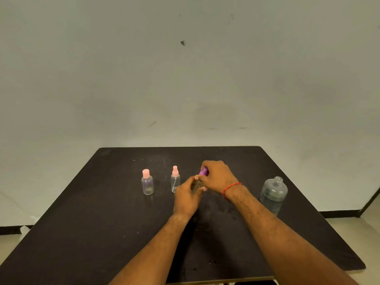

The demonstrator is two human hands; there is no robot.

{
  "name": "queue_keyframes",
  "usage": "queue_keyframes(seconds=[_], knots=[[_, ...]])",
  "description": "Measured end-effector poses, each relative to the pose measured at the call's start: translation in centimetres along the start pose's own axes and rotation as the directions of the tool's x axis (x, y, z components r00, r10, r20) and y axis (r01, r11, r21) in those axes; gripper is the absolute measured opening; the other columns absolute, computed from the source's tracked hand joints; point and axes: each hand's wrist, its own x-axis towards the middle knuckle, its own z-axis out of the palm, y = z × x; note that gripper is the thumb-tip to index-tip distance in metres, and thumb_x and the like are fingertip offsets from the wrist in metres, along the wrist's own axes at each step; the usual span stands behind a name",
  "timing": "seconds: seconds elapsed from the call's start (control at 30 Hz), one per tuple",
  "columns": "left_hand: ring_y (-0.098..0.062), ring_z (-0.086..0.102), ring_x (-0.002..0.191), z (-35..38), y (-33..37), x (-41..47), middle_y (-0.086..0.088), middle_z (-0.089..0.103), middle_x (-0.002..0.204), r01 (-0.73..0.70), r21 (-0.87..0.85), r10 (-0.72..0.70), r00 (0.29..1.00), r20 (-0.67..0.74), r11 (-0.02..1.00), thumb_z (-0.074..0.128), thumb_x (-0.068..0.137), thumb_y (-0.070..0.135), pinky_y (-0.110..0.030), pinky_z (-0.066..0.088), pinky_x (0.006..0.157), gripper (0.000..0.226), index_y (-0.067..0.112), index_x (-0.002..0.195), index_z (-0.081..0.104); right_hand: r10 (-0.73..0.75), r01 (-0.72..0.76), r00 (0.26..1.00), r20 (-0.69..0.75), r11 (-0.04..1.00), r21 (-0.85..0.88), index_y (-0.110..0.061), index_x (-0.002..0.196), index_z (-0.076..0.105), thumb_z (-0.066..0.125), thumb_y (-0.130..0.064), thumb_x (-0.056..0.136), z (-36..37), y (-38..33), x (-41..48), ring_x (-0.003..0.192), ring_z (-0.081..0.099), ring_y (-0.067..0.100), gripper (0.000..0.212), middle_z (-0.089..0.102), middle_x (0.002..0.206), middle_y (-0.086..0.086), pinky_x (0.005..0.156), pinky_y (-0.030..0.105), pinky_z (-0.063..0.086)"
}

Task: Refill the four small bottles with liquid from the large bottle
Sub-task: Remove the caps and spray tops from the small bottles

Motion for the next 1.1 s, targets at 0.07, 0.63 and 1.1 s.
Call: queue_keyframes(seconds=[0.07, 0.63, 1.1], knots=[[0.003, 0.067, 0.099, 0.0, -0.1, 0.1, 0.016, 0.073, 0.099, -0.001, 0.008, 0.001, 1.000, -0.005, 1.000, 0.077, 0.089, 0.015, -0.022, 0.056, 0.087, 0.026, 0.028, 0.110, 0.070, -0.014, 0.015, 1.000, 0.027, 0.999, -0.029, -0.027, 0.084, 0.056, 0.072, -0.023, 0.082, 0.0, -0.2, 0.0, 0.081, 0.058, 0.015, 0.016, 0.063, 0.090, -0.002, 0.068, 0.024, 0.044], [0.010, 0.064, 0.096, -0.4, -0.5, 0.1, 0.017, 0.071, 0.099, 0.060, 0.107, -0.057, 0.998, -0.030, 0.992, 0.081, 0.086, 0.022, -0.009, 0.050, 0.086, 0.033, 0.023, 0.117, 0.070, -0.062, 0.061, 0.998, 0.000, 0.992, -0.115, -0.018, 0.093, 0.070, 0.064, -0.009, 0.080, -2.9, -1.9, -0.6, 0.089, 0.061, 0.018, 0.017, 0.066, 0.097, 0.000, 0.082, 0.031, 0.053], [-0.014, 0.065, 0.097, 0.8, -2.0, 1.1, 0.004, 0.068, 0.100, 0.186, 0.163, -0.169, 0.979, -0.113, 0.969, 0.073, 0.092, 0.017, -0.022, 0.047, 0.083, 0.019, 0.018, 0.108, 0.064, 0.085, -0.043, 0.915, -0.394, 0.992, 0.115, -0.025, 0.081, 0.065, 0.072, -0.016, 0.078, -1.9, 2.1, -3.5, 0.073, 0.059, 0.008, 0.012, 0.063, 0.081, -0.007, 0.066, 0.022, 0.050]])
